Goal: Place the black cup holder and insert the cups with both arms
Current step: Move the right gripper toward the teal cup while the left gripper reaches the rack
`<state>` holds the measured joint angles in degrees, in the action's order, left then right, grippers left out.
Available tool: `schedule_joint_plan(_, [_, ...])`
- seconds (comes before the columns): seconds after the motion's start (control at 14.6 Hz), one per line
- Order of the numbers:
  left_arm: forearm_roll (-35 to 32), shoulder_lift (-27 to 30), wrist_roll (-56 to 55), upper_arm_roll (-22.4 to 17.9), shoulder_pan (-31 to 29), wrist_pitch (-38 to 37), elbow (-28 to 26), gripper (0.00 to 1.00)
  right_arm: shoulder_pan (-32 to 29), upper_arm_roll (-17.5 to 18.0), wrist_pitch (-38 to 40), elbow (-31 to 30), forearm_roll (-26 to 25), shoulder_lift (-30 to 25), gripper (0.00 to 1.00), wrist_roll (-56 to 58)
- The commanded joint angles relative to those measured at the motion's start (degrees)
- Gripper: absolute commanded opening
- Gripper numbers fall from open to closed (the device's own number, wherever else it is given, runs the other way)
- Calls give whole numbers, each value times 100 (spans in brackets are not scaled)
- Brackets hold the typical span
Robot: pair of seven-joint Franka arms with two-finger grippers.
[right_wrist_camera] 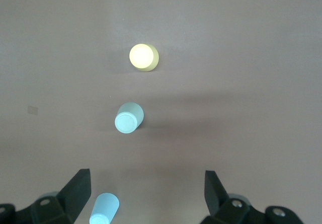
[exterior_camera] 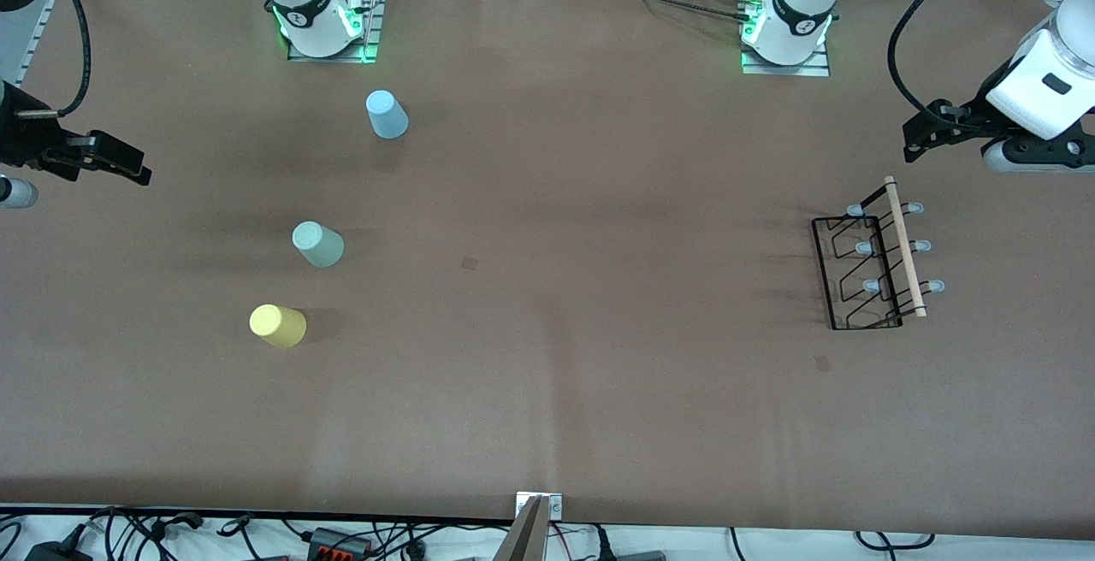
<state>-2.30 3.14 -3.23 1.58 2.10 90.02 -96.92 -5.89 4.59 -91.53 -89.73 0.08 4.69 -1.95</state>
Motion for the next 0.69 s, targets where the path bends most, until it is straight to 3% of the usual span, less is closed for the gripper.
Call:
schedule_joint_plan(0.0, [81,-102,-2,-43,1,-607,173,100,44,6,83,70,89,163,100,45])
schedule_joint_plan(0.21, [63,-454,77,-105,-87,-932,252,100,140,15,198,-148,106,637,100,46])
schedule_joint_plan(0.41, [-217,-735,59,-96,-140,-961,297,100,395,6,-1441,-1315,115,577,100,-77])
schedule_joint_plan(0.62, [-350,-894,59,-96,-289,274,-351,100,404,15,-2663,-2203,133,577,100,-251])
